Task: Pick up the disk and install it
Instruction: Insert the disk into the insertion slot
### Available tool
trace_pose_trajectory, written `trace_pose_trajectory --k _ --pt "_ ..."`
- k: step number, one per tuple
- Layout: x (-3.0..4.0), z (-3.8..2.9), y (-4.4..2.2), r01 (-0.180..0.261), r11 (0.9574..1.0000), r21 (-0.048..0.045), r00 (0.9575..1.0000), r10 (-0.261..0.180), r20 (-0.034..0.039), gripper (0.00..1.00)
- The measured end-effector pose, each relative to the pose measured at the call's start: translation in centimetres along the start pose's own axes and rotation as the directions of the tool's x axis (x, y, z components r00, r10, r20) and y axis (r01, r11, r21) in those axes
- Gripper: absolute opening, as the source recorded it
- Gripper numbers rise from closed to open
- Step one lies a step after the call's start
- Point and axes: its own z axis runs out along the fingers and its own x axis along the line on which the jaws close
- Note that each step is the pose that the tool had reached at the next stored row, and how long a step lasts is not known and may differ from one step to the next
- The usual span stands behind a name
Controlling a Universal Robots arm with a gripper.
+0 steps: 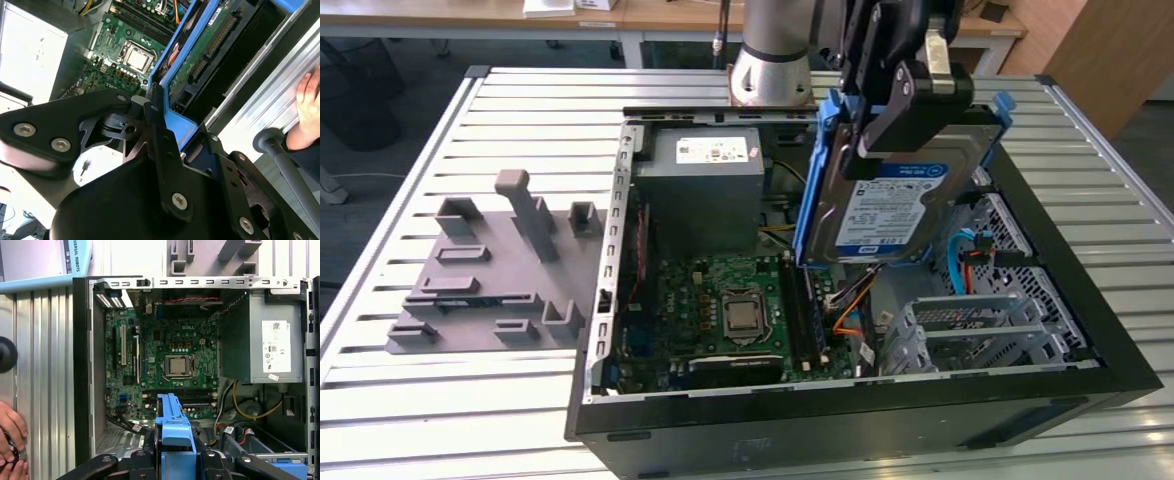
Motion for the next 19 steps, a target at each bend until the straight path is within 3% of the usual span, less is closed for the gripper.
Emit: trace_pose_trajectory --k 4,19 --pt "0.04 0.09 -0.68 0.0 1.0 0.0 1.0 0.0 -0.0001 0.36" --pt "1.98 0.38 -0.96 0.0 1.0 0.0 1.0 0.0 -0.0035 0.36"
